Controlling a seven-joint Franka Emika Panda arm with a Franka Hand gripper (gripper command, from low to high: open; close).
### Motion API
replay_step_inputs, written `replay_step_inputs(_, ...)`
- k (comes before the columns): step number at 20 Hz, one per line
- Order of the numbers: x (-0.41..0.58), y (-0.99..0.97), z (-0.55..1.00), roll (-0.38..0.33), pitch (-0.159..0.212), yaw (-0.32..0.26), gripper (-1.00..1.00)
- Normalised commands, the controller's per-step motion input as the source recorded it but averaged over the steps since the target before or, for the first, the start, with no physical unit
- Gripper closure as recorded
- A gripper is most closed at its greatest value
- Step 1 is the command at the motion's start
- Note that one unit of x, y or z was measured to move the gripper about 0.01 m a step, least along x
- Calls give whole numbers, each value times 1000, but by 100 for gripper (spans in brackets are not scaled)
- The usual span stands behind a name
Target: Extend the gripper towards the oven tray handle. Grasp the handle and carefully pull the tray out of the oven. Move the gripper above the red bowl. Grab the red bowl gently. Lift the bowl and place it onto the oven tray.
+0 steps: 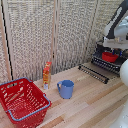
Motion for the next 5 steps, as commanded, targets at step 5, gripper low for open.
replay_step_inputs(5,79,10,428,37,-51,-149,-100)
